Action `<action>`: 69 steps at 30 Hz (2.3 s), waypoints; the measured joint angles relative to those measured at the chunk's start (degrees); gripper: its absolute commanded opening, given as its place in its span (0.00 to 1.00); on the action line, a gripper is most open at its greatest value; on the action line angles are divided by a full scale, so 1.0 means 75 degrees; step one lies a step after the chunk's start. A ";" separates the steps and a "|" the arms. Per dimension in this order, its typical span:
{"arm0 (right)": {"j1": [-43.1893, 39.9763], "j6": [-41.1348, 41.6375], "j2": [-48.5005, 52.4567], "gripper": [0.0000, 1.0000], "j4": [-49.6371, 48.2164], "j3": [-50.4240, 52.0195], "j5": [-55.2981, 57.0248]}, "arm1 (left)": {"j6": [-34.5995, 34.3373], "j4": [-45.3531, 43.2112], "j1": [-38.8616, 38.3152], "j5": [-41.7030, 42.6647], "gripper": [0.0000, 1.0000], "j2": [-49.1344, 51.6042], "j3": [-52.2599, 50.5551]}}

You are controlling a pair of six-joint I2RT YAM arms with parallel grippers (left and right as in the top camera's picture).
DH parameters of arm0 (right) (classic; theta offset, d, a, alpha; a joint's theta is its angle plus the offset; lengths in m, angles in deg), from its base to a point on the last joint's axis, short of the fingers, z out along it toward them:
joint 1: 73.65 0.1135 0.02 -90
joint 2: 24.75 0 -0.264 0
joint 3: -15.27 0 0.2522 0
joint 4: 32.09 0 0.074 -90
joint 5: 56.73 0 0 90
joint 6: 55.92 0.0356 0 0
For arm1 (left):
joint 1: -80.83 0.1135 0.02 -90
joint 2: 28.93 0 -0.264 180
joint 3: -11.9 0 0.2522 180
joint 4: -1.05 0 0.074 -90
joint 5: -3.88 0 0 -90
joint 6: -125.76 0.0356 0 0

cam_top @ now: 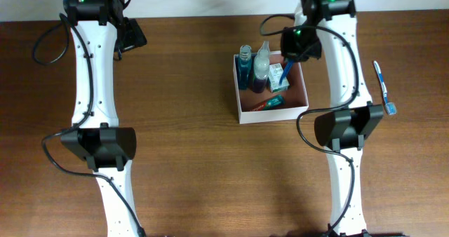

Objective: Pack container

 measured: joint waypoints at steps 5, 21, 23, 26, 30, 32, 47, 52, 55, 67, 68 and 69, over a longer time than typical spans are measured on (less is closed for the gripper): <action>0.0058 -0.0026 0.0000 0.13 0.0000 0.0326 0.0096 | 0.0000 0.0000 0.0000 0.0000 0.99 0.0000 0.0000; -0.0353 -0.0038 0.0000 0.92 0.0003 0.0300 0.0664 | 0.0000 -0.0003 0.0000 0.0000 0.99 0.0000 0.0000; -0.0638 -0.0067 0.0000 0.99 0.0000 0.0198 0.0726 | 0.0000 -0.0003 0.0000 0.0000 0.99 0.0000 0.0000; -0.1244 -0.0137 -0.0003 0.99 0.0000 -0.0012 0.0790 | 0.0000 -0.0003 0.0000 0.0000 0.99 0.0000 0.0000; -0.2171 -0.0283 -0.0009 0.99 -0.0003 -0.0082 0.0880 | 0.0000 -0.0003 0.0000 0.0000 0.99 0.0000 0.0000; -0.2620 -0.0350 -0.0009 0.99 -0.0026 -0.0082 0.1023 | 0.0000 -0.0003 0.0000 0.0000 0.99 0.0000 0.0000; -0.4211 -0.2777 -0.0052 0.99 -0.1131 0.0644 0.1416 | 0.0000 -0.0003 0.0000 0.0000 1.00 0.0000 0.0000; -0.4275 -0.3984 -0.0055 0.99 -0.1352 0.0659 0.1361 | 0.0000 -0.0003 0.0000 0.0000 0.99 0.0000 0.0000; -0.4272 -0.4403 -0.0055 0.99 -0.1425 0.0729 0.1355 | 0.0000 -0.0003 0.0000 0.0000 0.99 0.0000 0.0000; -0.4272 -0.5339 0.0087 0.99 -0.2436 0.2098 0.1355 | 0.0000 -0.0006 0.0000 0.0000 0.99 0.0000 0.0000; -0.4272 -0.5391 0.0090 0.99 -0.2515 0.2203 0.1352 | 0.0000 -0.0012 0.0000 0.0000 0.99 0.0000 0.0000; -0.4272 -0.5426 0.0090 0.99 -0.2629 0.2320 0.1343 | 0.0000 -0.0020 0.0000 0.0000 0.99 0.0000 0.0000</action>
